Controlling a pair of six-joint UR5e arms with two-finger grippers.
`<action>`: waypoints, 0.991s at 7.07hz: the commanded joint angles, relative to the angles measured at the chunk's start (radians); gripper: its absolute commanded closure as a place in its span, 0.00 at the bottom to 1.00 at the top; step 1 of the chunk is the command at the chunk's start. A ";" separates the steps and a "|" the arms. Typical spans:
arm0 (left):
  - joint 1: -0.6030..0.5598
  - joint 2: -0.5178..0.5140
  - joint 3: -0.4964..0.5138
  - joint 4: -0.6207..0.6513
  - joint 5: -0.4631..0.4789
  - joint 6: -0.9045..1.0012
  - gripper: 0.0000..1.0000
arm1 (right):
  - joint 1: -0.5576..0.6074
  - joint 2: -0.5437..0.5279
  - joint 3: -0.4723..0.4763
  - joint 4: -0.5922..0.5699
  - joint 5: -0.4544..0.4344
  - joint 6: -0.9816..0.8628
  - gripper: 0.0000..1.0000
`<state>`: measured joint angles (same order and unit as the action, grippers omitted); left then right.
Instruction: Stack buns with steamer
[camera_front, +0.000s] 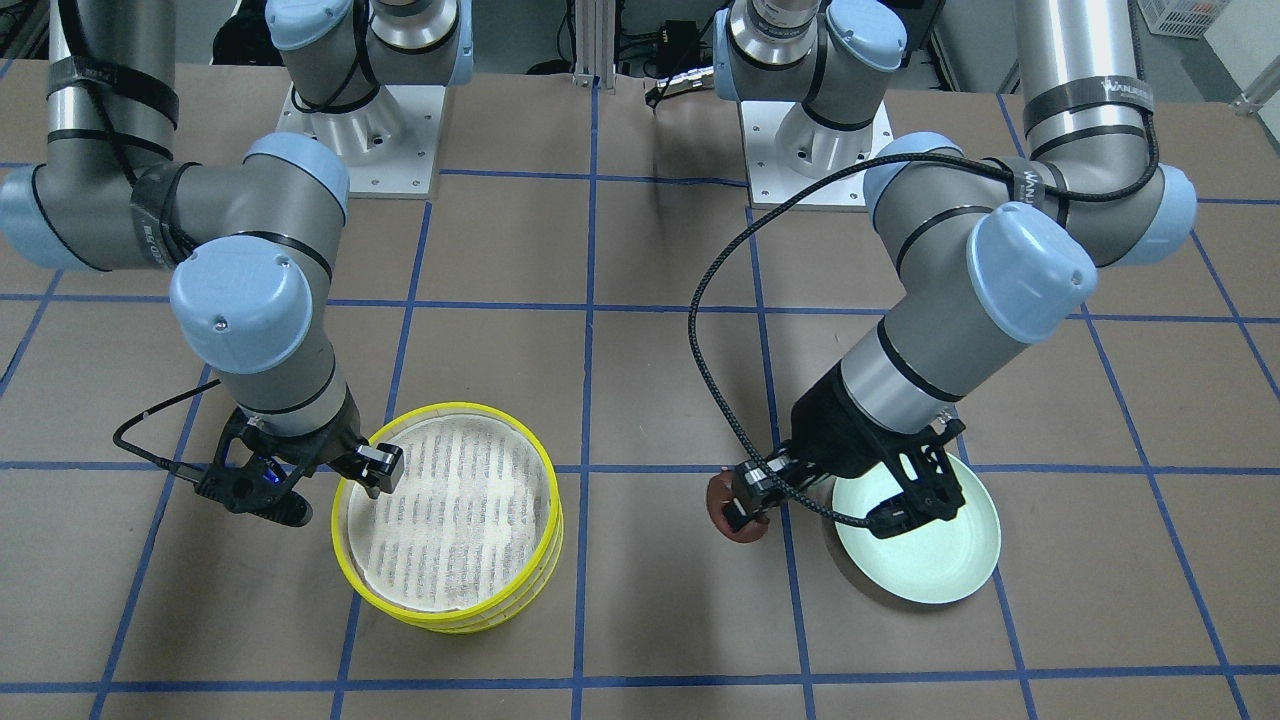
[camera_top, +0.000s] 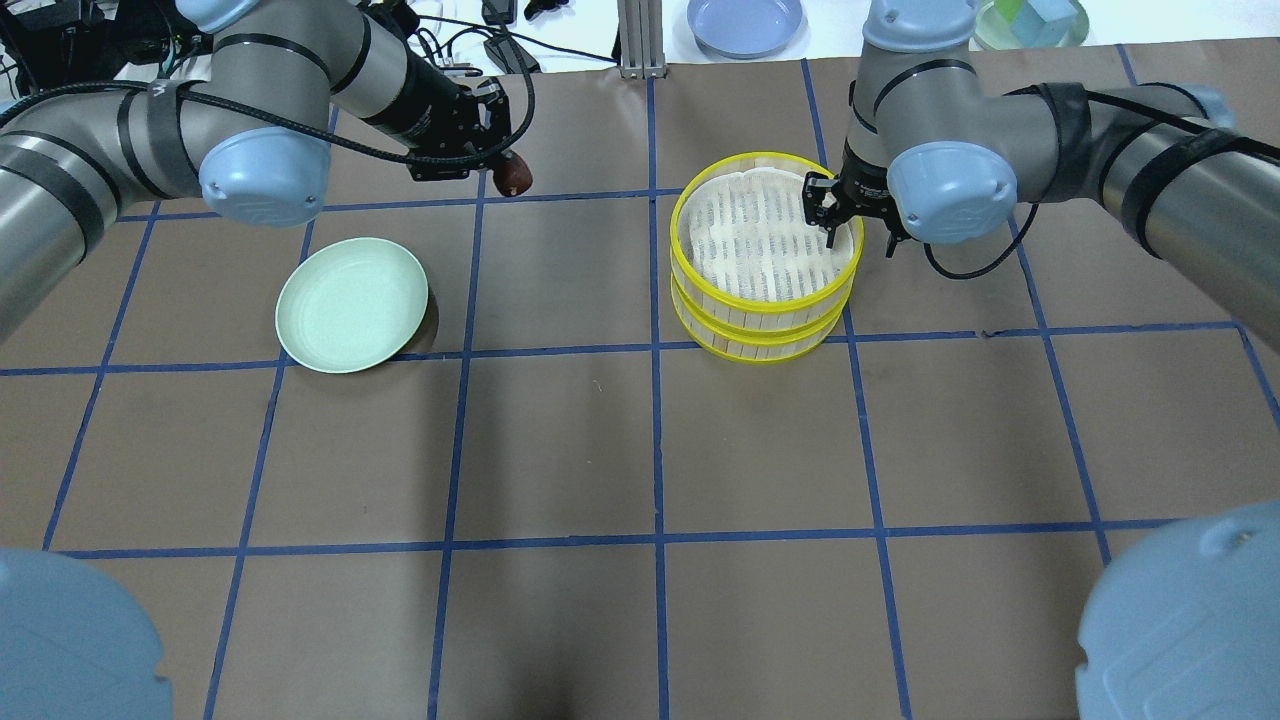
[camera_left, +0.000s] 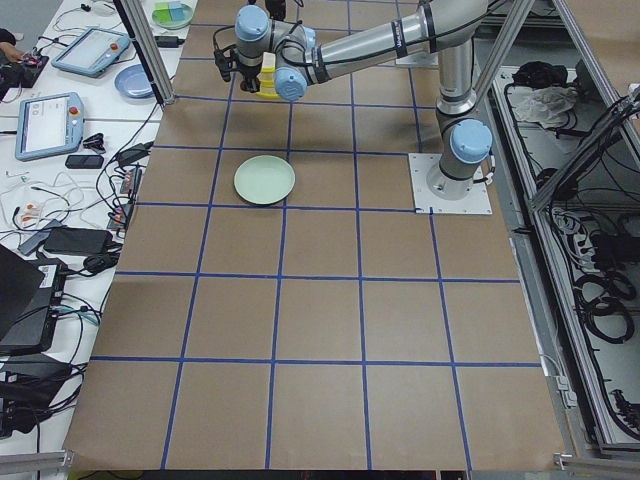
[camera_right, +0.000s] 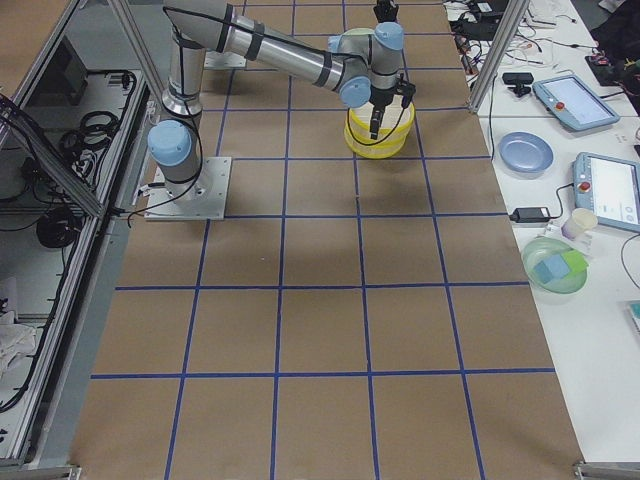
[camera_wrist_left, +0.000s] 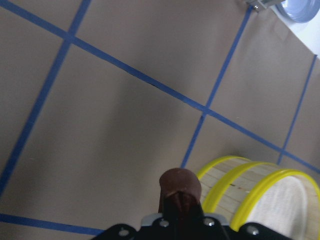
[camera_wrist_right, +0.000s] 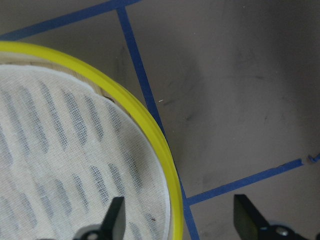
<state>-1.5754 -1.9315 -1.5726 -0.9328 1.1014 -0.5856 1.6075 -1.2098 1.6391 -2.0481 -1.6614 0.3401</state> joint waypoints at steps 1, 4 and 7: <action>-0.096 -0.024 -0.007 0.119 -0.077 -0.263 1.00 | -0.003 -0.083 -0.007 0.017 0.031 -0.004 0.00; -0.210 -0.104 -0.013 0.235 -0.138 -0.460 1.00 | 0.006 -0.246 -0.041 0.187 0.108 -0.015 0.00; -0.267 -0.138 -0.009 0.253 -0.126 -0.468 0.10 | 0.006 -0.336 -0.163 0.452 0.028 -0.162 0.00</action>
<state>-1.8320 -2.0622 -1.5837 -0.6844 0.9731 -1.0505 1.6120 -1.5171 1.5142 -1.6822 -1.6291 0.2276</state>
